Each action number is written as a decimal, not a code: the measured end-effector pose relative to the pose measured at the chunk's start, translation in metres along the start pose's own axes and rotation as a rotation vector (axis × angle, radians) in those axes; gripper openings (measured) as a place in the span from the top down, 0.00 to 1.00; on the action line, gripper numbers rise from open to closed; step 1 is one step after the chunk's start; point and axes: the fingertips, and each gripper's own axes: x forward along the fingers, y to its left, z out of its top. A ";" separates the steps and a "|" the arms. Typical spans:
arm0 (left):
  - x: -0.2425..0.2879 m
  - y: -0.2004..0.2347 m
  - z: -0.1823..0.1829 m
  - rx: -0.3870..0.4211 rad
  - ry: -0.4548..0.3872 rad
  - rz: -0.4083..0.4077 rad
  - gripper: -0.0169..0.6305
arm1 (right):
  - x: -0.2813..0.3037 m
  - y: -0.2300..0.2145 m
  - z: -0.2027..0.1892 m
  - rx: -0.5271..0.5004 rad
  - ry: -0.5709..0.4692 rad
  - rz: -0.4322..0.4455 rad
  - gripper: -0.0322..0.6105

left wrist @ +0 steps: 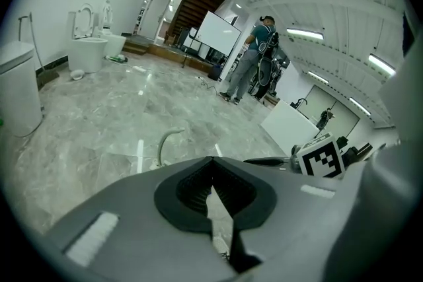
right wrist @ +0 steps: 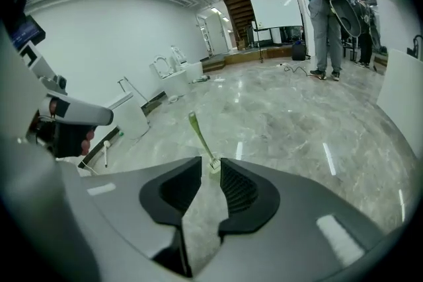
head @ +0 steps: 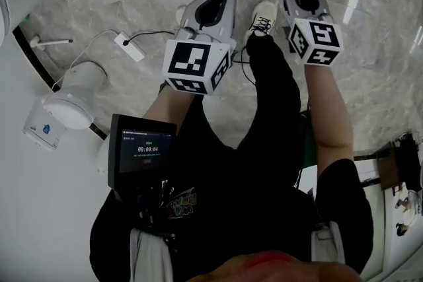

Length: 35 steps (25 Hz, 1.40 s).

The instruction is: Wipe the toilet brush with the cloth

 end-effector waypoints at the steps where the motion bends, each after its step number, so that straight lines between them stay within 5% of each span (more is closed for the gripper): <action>1: -0.001 -0.001 -0.001 0.012 -0.016 -0.004 0.97 | 0.001 -0.001 0.000 -0.027 -0.006 -0.007 0.81; 5: 0.005 0.004 0.002 0.066 -0.073 -0.012 0.97 | 0.022 -0.020 -0.003 -0.127 -0.007 -0.045 0.80; 10: 0.062 0.085 -0.030 0.091 -0.107 -0.001 0.97 | 0.144 -0.059 -0.092 -0.219 0.091 -0.056 0.74; 17: 0.126 0.141 -0.009 0.096 -0.202 -0.053 0.97 | 0.268 -0.119 -0.183 -0.295 0.240 -0.045 0.64; 21: 0.137 0.136 0.017 0.111 -0.273 -0.122 0.97 | 0.292 -0.132 -0.201 -0.333 0.283 -0.056 0.61; 26: 0.137 0.129 0.024 0.293 -0.314 -0.091 0.97 | 0.313 -0.158 -0.221 -0.435 0.341 -0.133 0.59; 32: 0.133 0.140 0.034 0.225 -0.325 -0.085 0.97 | 0.316 -0.177 -0.242 -0.467 0.408 -0.180 0.62; 35: 0.127 0.138 0.046 0.278 -0.367 -0.067 0.97 | 0.314 -0.180 -0.238 -0.500 0.383 -0.202 0.68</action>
